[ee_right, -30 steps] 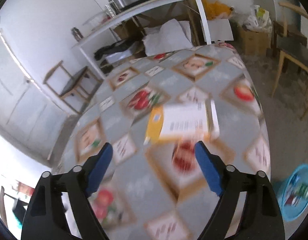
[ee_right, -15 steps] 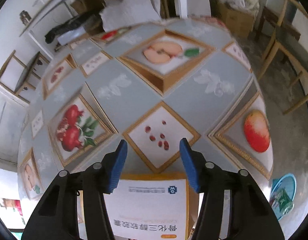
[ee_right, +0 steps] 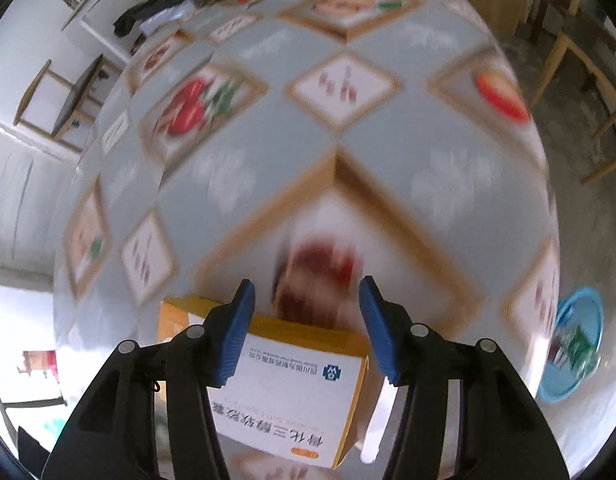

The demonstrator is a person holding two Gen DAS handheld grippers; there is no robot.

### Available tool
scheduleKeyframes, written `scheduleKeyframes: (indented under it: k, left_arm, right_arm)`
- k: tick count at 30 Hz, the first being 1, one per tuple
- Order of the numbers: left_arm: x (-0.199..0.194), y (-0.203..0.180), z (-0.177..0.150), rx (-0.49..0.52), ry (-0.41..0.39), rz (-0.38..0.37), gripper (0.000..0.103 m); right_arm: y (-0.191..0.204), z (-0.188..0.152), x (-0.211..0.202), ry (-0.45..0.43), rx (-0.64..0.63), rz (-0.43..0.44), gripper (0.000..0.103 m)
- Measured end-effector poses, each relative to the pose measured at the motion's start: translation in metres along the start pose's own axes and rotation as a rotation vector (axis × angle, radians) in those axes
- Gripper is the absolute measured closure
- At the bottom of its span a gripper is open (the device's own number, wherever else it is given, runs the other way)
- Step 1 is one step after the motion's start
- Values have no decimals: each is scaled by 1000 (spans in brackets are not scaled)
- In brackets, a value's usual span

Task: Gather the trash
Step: 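Grasp and lift the orange-and-white medicine box with the right tool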

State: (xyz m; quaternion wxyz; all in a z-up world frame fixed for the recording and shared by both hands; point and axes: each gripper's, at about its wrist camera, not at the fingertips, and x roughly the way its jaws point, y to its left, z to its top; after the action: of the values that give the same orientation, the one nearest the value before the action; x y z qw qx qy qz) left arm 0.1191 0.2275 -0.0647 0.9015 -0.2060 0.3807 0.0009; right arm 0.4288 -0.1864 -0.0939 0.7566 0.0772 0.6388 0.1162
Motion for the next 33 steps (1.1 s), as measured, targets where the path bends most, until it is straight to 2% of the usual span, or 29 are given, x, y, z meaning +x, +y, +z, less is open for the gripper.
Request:
scheduleKeyframes:
  k: [4, 11, 14, 16, 19, 21, 24, 33]
  left_arm:
    - [-2, 4, -1, -11, -2, -2, 100]
    - [-3, 5, -3, -13, -5, 0, 100]
    - [-5, 5, -3, -13, -6, 4, 100]
    - [-5, 5, -3, -14, -7, 8, 100]
    - [-5, 5, -3, -13, -7, 12, 100]
    - [-5, 5, -3, -15, -7, 10, 100]
    - [-5, 5, -3, -15, -7, 10, 100]
    - [-5, 6, -3, -16, -7, 6, 100]
  right_arm:
    - [-3, -45, -9, 43, 51, 72, 50]
    - [-22, -116, -18, 128, 199, 257, 50]
    - [-17, -139, -21, 162, 181, 318, 48]
    - [-6, -148, -31, 136, 100, 329, 39]
    - [28, -159, -46, 76, -152, 242, 28]
    - [45, -162, -46, 69, -252, 189, 24]
    - [62, -161, -41, 50, -326, 94, 23]
    - [91, -149, -16, 18, -459, -47, 23]
